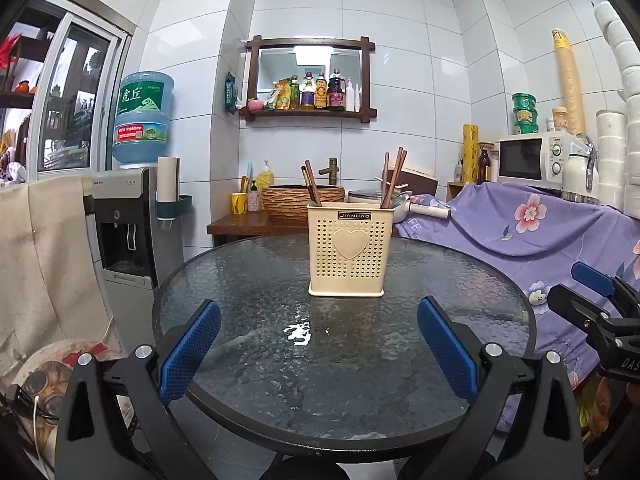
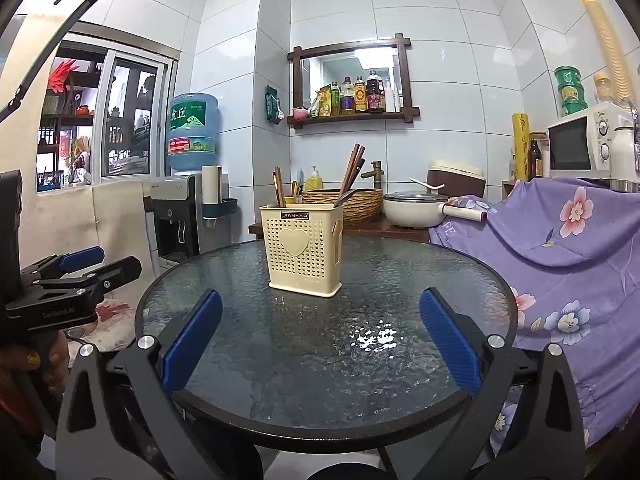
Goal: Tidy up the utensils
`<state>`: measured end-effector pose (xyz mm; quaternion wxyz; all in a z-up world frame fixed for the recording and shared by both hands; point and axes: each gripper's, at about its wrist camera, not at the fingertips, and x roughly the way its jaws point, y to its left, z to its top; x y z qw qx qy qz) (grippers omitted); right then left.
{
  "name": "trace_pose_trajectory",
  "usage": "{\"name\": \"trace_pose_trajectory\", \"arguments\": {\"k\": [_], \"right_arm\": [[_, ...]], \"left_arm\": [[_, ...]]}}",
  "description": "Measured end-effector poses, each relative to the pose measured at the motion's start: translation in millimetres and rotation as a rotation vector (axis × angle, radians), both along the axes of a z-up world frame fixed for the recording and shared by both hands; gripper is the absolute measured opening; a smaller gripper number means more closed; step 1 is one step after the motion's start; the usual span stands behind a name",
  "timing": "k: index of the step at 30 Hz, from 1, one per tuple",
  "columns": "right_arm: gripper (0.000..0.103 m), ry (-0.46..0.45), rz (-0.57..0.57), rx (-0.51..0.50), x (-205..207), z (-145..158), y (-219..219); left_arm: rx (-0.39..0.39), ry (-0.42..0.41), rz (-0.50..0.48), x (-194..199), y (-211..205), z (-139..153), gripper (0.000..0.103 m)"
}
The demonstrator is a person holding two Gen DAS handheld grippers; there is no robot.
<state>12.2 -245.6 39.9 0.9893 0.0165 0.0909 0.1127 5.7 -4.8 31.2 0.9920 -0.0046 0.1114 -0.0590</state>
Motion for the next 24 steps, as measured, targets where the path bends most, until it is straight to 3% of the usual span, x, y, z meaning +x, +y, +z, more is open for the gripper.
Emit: {"name": "trace_pose_trajectory", "arguments": {"k": [24], "right_arm": [[0.097, 0.014, 0.021, -0.012, 5.7, -1.1, 7.7]], "left_arm": [[0.006, 0.011, -0.001, 1.8, 0.8, -1.3, 0.097]]}}
